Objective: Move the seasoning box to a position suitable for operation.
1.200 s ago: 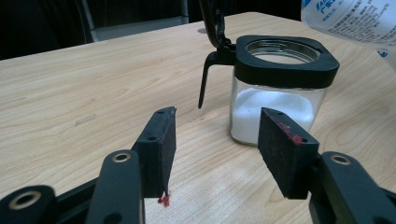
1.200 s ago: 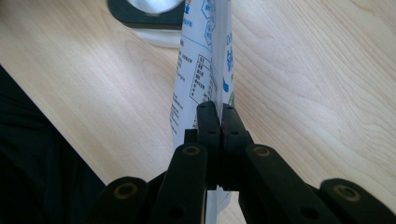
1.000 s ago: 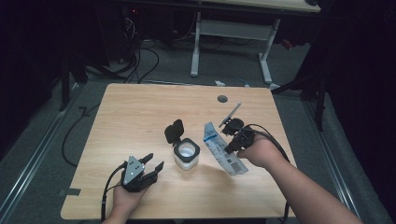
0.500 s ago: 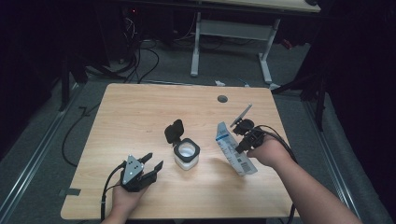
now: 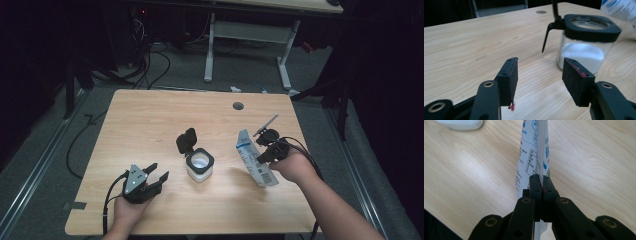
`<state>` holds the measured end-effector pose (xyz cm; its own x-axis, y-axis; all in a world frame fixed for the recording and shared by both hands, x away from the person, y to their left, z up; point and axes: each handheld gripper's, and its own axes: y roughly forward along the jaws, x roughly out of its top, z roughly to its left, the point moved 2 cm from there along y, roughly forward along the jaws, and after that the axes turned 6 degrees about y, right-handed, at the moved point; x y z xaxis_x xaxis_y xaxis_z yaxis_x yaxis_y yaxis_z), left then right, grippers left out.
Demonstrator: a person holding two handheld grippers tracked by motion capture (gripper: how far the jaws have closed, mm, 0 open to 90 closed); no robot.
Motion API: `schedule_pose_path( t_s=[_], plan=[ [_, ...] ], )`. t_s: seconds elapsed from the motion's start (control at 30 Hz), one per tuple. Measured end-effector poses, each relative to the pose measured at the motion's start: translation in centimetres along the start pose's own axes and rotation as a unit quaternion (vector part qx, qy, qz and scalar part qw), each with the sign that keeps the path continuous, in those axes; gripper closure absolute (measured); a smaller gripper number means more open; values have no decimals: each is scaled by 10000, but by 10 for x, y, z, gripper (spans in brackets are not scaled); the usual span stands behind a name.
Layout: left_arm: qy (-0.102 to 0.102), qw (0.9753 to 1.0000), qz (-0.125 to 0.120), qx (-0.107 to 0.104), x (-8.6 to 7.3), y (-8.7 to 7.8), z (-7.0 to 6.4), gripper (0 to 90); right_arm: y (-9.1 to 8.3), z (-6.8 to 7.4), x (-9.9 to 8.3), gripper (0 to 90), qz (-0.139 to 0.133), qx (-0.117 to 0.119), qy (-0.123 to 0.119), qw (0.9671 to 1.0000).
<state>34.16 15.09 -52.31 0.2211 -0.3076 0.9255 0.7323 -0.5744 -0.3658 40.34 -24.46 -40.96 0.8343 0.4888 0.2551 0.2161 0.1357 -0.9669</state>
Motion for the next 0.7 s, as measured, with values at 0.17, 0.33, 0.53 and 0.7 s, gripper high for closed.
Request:
schedule_pose_path(
  t_s=[0.17, 0.33, 0.53, 0.7],
  plan=[
    [-220, 9996, -57, 185, -4, -11, 18, 468, -3, -4, -10, 894, -603, 117, 280, 9977],
    [-307, 9993, 54, 217, -9, -16, 31, 469, -6, -7, -19, 894, -1116, 239, 436, 9925],
    [-299, 9988, 237, 305, -14, -15, 37, 463, -2, -4, -24, 894, -1465, 214, 449, 9880],
    [-337, 9987, 235, 311, -15, -15, 38, 461, 0, -5, -27, 894, -1748, 229, 496, 9831]
  ],
)
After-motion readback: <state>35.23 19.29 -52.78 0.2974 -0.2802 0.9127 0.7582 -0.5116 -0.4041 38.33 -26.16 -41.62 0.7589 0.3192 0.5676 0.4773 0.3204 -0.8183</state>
